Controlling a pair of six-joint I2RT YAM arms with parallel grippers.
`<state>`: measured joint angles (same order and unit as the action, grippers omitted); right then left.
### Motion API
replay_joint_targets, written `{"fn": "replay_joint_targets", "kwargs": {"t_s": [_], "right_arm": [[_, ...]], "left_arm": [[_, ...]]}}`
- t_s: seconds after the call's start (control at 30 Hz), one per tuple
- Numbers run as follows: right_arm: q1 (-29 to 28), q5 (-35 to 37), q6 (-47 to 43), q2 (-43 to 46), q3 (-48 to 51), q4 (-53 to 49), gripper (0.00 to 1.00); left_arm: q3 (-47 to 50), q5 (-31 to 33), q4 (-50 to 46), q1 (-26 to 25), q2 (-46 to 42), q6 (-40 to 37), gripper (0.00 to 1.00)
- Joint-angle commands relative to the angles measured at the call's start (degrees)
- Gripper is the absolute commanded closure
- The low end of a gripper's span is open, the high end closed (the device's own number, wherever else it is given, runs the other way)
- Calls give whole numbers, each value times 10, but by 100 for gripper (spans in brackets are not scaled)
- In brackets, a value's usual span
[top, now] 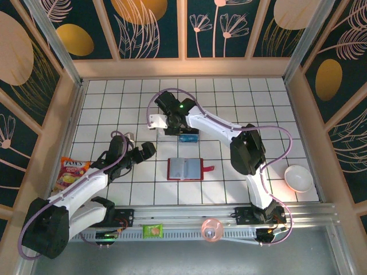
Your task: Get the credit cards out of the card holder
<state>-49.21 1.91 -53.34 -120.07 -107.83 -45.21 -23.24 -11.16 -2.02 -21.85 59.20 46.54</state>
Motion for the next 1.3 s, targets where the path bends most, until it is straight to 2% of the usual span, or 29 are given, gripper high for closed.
{"fn": "replay_joint_targets", "kwargs": {"t_s": [0.0, 1.27], "right_arm": [[2, -6, -8, -14, 4, 1, 100], [5, 1, 41, -48, -20, -8, 100]], "left_arm": [[-4, 12, -17, 4, 1, -9, 2], [0, 8, -15, 5, -19, -2, 1]]}}
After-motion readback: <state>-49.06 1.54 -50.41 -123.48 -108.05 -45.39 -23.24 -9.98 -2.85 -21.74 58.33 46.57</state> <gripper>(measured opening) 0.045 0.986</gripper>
